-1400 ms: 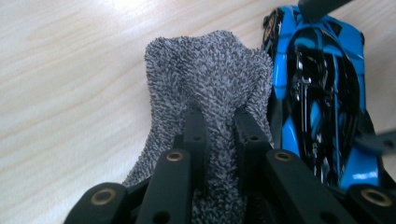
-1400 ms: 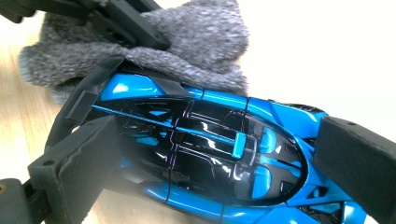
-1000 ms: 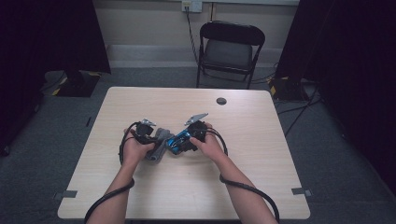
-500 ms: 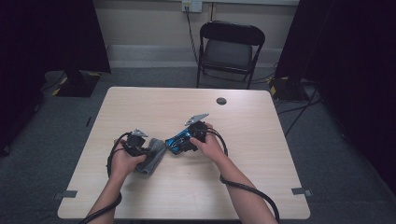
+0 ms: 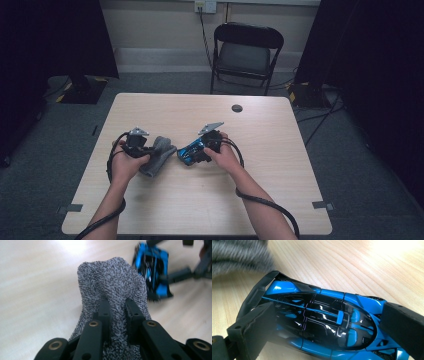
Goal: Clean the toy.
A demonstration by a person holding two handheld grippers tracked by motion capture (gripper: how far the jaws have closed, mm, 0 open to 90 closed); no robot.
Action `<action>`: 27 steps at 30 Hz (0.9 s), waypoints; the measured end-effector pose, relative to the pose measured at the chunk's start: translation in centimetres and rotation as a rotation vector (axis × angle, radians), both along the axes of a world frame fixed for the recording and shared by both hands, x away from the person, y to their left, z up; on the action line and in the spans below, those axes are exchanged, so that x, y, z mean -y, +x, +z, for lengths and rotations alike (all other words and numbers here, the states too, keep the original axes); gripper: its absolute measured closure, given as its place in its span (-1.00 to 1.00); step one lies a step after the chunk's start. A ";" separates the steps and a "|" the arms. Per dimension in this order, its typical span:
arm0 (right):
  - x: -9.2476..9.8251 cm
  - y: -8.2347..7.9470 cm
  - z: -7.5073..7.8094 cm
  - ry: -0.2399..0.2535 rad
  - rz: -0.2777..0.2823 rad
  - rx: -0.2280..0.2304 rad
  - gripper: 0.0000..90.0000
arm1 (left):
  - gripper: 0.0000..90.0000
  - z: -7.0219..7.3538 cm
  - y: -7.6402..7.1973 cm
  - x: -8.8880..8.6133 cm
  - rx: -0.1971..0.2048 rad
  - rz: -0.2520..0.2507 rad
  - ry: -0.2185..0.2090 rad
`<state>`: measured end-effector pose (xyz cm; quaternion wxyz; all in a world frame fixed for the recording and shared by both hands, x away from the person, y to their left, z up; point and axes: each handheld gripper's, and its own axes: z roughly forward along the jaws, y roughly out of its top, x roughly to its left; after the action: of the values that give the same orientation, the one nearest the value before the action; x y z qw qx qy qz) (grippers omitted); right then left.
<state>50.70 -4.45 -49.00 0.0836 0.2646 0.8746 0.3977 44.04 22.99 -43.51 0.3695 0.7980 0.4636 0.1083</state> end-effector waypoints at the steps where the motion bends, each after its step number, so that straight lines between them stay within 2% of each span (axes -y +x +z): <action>1: 0.0 0.0 0.0 0.001 0.001 0.000 -1.00 | 0.73 0.2 0.4 0.2 0.008 0.001 0.006; 7: 0.0 0.0 0.0 0.002 0.002 0.002 -1.00 | 0.73 0.9 3.2 1.8 0.019 -0.013 0.009; 8: 0.0 0.0 0.0 0.002 0.002 0.002 -1.00 | 0.73 0.9 3.6 2.1 0.016 -0.017 0.001; 15: 0.0 0.0 0.0 0.001 0.002 0.001 -1.00 | 0.73 0.1 6.6 3.8 0.002 -0.025 0.043; 17: 0.0 0.0 0.0 0.001 0.003 0.001 -1.00 | 0.73 -0.2 7.3 4.4 0.003 -0.025 0.039; 21: 0.0 0.1 0.0 -0.004 0.005 0.000 -1.00 | 0.73 -0.5 8.4 5.5 0.005 -0.025 0.046; 27: 0.0 0.0 0.0 0.001 0.004 0.001 -1.00 | 0.72 -1.4 9.3 8.1 0.014 -0.046 0.059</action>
<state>50.74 -4.47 -49.02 0.0829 0.2628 0.8749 0.3983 53.37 14.88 -44.87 0.3513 0.8183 0.4391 0.1189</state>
